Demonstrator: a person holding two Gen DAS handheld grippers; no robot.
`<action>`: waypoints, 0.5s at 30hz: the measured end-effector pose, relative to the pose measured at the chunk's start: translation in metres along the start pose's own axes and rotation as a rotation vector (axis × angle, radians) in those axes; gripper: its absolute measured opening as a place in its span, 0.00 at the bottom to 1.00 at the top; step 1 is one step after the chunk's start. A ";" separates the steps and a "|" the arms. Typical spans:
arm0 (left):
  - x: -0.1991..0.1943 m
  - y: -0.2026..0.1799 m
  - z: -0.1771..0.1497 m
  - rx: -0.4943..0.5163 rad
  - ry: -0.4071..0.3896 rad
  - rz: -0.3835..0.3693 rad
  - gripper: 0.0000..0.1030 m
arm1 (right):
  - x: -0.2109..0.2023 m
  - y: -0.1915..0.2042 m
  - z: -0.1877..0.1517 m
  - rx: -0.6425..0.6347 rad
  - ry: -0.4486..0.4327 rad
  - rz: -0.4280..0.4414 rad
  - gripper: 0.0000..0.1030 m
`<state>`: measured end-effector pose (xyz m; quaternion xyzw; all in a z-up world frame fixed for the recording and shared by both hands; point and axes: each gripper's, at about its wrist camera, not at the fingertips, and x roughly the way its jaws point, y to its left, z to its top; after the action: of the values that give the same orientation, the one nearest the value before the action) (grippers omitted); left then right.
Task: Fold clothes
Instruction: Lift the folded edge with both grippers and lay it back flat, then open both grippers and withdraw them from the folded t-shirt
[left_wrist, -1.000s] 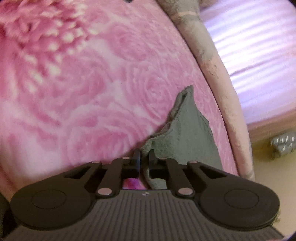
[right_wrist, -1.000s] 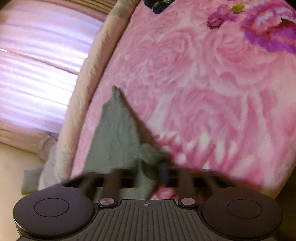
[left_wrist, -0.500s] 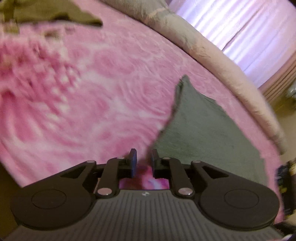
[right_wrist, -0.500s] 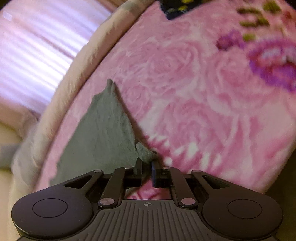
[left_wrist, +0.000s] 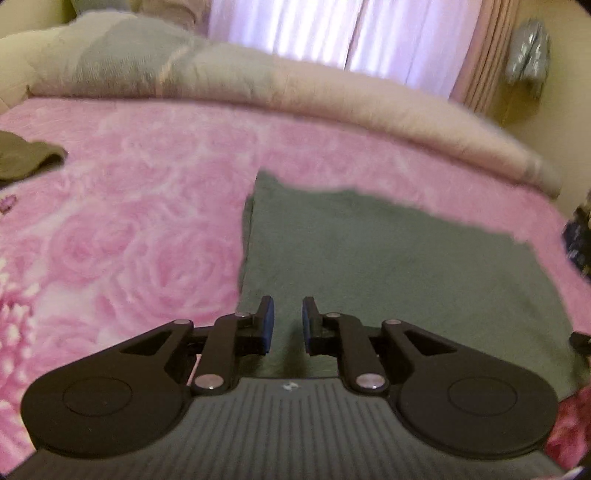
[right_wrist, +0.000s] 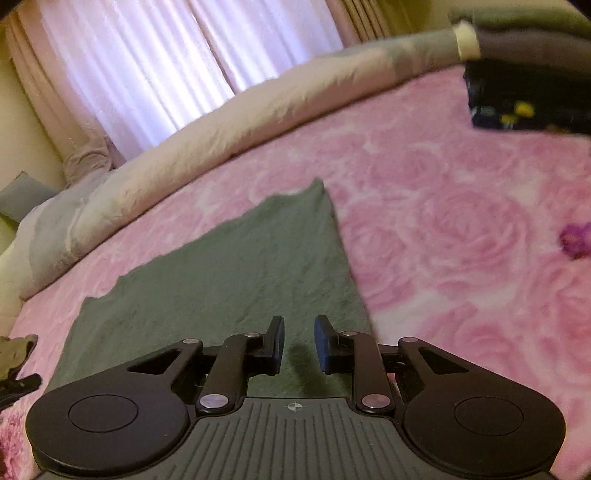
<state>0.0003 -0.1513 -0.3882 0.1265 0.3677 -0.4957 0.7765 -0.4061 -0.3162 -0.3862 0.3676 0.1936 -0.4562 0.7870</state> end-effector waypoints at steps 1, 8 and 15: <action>0.007 0.005 -0.003 -0.002 0.019 0.025 0.12 | 0.008 -0.006 0.002 0.005 0.014 -0.012 0.22; -0.018 0.010 0.000 -0.039 0.036 0.088 0.14 | -0.010 -0.037 0.021 0.045 0.007 -0.172 0.23; -0.057 -0.041 -0.015 0.057 0.100 0.180 0.27 | -0.053 -0.005 0.001 -0.019 -0.004 -0.083 0.71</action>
<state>-0.0552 -0.1232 -0.3521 0.2057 0.3790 -0.4273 0.7947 -0.4371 -0.2882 -0.3533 0.3511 0.2116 -0.4873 0.7711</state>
